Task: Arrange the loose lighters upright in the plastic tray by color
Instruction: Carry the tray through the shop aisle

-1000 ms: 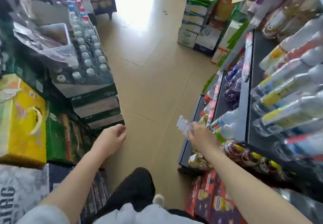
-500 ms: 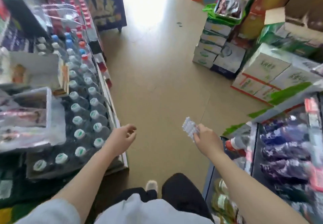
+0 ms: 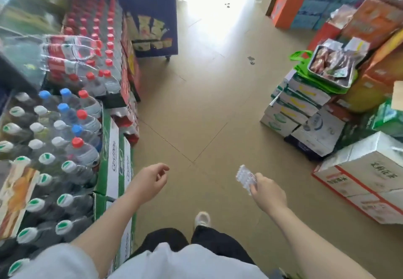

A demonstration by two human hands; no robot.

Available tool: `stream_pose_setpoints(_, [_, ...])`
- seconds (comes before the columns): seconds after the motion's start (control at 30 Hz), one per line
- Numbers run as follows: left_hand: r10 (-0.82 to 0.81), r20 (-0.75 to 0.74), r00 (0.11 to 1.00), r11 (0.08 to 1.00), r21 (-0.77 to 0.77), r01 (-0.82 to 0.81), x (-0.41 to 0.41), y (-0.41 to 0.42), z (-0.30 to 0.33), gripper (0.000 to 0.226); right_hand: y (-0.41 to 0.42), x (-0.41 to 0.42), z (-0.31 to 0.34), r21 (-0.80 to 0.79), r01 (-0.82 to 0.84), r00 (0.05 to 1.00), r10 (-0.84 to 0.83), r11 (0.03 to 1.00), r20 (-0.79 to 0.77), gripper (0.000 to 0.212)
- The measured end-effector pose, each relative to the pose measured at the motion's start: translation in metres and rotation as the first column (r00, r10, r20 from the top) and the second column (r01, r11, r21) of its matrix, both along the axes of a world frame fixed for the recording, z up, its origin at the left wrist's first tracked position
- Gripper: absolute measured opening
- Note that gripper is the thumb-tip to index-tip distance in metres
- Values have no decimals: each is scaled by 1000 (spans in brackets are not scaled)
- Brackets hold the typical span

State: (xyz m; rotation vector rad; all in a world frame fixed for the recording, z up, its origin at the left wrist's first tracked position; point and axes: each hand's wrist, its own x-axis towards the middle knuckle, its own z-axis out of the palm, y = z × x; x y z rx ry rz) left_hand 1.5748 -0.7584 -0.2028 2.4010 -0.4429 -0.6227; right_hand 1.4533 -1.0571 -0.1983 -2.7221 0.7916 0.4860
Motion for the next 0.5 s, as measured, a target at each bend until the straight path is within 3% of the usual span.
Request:
stream_pose_setpoints(0.23, [220,-58,974,960,190,-206,148,2,-23,23,-27,231,26,60,-205,971,196,977,137,17])
stream_pose_setpoints(0.5, [359,-60,932,927,144,-347,357,-19,-23,22,-48,470,14,79,-280,952,266,957,155,19])
